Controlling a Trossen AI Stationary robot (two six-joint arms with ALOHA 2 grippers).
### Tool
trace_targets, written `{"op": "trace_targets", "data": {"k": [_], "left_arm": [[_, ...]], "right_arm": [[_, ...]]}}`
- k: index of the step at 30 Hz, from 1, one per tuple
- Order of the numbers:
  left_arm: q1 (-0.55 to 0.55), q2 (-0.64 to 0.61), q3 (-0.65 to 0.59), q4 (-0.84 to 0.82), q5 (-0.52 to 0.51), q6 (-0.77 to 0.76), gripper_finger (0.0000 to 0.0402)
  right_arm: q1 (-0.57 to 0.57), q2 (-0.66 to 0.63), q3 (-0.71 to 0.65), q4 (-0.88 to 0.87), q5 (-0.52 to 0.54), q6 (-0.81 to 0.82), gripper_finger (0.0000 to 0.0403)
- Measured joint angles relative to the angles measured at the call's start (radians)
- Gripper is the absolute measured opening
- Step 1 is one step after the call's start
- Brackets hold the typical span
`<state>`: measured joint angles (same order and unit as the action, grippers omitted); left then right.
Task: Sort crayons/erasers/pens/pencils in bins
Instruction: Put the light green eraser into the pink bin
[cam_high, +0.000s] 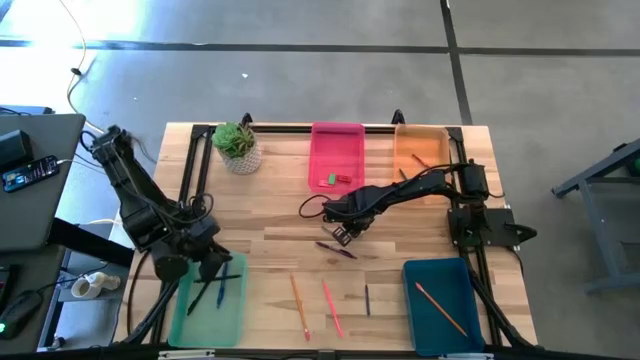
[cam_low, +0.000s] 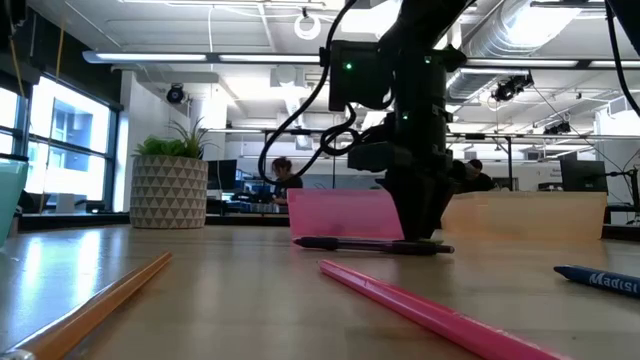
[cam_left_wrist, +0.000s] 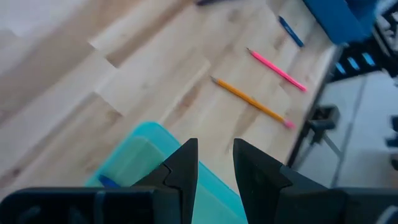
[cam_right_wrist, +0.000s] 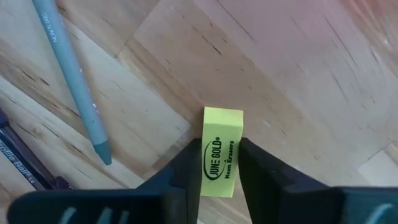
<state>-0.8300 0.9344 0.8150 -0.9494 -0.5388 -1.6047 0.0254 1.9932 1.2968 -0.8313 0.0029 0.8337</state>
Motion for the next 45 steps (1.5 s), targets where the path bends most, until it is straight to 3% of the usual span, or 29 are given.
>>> {"op": "trace_targets", "data": {"k": [4,19,28,32,38,45], "left_arm": [[0.057,0.0,0.0,-0.028,-0.012,0.015,0.009],[0.256,0.0,0.0,-0.026,0.015,0.363,0.009],[0.323,0.0,0.0,-0.022,0.015,0.416,0.009],[0.343,0.0,0.0,-0.02,0.006,0.418,0.009],[0.374,0.001,0.0,0.026,-0.093,0.431,0.009],[0.428,0.002,0.0,0.17,-0.105,0.449,0.009]], "right_arm": [[0.0,-0.016,-0.004,-0.009,0.0,-0.003,0.0071],[0.001,-0.131,-0.006,-0.024,-0.026,0.023,0.0063],[-0.029,-0.273,-0.004,0.068,0.023,-0.009,0.0063],[-0.073,-0.322,-0.004,0.123,0.063,-0.089,0.0063],[-0.177,-0.346,-0.003,0.2,0.075,-0.273,0.0063],[-0.263,-0.333,-0.003,0.222,0.205,-0.667,0.0063]]}}
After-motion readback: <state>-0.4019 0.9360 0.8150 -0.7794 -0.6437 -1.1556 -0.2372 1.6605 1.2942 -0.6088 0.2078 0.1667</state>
